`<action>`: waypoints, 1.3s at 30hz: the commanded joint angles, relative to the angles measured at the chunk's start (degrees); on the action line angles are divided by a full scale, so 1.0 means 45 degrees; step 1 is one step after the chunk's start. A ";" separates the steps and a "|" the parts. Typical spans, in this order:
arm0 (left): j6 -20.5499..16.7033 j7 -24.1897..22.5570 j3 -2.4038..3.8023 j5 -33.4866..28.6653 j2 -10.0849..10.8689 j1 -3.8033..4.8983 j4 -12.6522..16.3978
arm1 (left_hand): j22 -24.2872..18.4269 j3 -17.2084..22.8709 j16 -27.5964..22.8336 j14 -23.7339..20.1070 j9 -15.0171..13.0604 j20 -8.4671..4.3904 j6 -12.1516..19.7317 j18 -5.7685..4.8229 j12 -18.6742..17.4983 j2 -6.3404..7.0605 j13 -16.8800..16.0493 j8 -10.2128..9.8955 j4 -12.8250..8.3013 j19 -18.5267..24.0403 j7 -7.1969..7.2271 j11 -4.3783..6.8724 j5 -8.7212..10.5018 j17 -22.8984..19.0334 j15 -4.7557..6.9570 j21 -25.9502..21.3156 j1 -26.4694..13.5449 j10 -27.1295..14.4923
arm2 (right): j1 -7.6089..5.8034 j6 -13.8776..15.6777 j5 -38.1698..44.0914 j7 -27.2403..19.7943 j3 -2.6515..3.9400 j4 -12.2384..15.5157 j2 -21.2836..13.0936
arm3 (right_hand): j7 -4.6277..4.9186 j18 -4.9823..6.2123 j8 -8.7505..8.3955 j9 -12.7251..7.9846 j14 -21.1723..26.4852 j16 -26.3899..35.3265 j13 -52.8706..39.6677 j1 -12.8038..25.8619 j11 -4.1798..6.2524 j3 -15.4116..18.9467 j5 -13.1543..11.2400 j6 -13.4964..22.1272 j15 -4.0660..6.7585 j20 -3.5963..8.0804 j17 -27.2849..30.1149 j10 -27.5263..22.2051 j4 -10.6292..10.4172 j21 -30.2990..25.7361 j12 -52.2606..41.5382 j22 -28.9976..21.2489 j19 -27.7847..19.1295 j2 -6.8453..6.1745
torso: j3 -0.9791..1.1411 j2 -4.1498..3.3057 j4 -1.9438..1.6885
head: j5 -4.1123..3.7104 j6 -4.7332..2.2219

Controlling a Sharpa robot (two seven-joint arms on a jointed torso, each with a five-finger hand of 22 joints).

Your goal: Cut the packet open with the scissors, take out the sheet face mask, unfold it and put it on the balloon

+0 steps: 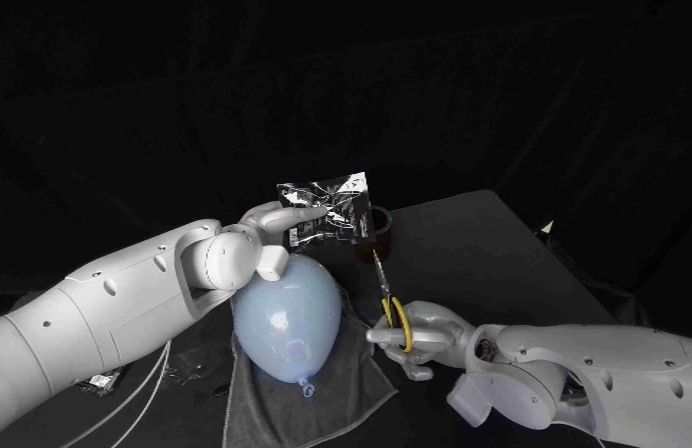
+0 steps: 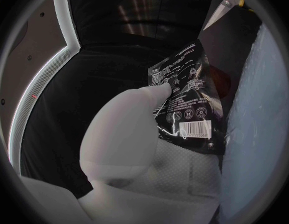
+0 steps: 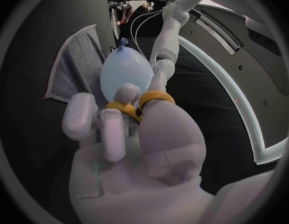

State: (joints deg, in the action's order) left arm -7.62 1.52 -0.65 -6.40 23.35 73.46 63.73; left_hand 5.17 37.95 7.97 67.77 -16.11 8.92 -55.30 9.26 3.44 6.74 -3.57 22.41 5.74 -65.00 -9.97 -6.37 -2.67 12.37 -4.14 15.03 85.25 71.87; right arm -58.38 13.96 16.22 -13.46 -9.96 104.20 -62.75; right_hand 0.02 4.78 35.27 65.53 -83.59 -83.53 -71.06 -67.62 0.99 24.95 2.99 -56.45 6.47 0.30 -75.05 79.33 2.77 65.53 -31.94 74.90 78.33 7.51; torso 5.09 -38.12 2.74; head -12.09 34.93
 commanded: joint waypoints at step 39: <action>0.0391 -0.0169 0.0029 -0.0209 -0.0066 0.0003 0.0018 | 0.0014 0.0087 -0.0051 0.0101 -0.0923 -0.0012 -0.0045 0.0235 0.0027 -0.0124 -0.0009 0.0040 -0.0038 -0.0059 -0.0020 -0.0024 -0.0046 0.0022 0.0014 0.0091 -0.0068 0.0078 | -0.0007 -0.0631 0.1004 0.0498 0.0052 0.0050 0.0091 | 0.2704 0.0421 -0.6257 -0.5209 0.0067 0.1111 1.2668 -0.0656 -0.2047 -0.2739 -0.0036 0.4141 -0.2194 -0.2101 0.0970 -0.4908 -0.3557 -0.1545 0.6167 0.0723 -0.0841 -0.3043 | 0.0001 -0.0080 -0.0013 | 0.0061 -0.0080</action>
State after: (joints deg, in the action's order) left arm -7.12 1.24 -0.58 -6.93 23.15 73.44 63.63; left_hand 5.15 38.11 7.97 67.77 -17.03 8.92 -55.19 9.19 3.44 6.62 -3.55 22.40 5.58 -65.00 -9.86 -6.34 -2.60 12.37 -4.15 15.24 84.90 71.89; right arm -58.40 13.35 21.42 -11.15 -9.76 104.52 -62.41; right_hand 10.48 5.81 7.02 42.12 -83.70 -78.55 -14.10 -70.23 -8.35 12.61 2.87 -38.03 -3.41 -9.13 -70.67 57.34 -13.16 58.51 -4.10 74.90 74.86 -6.16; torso 5.08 -38.47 2.70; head -11.83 34.60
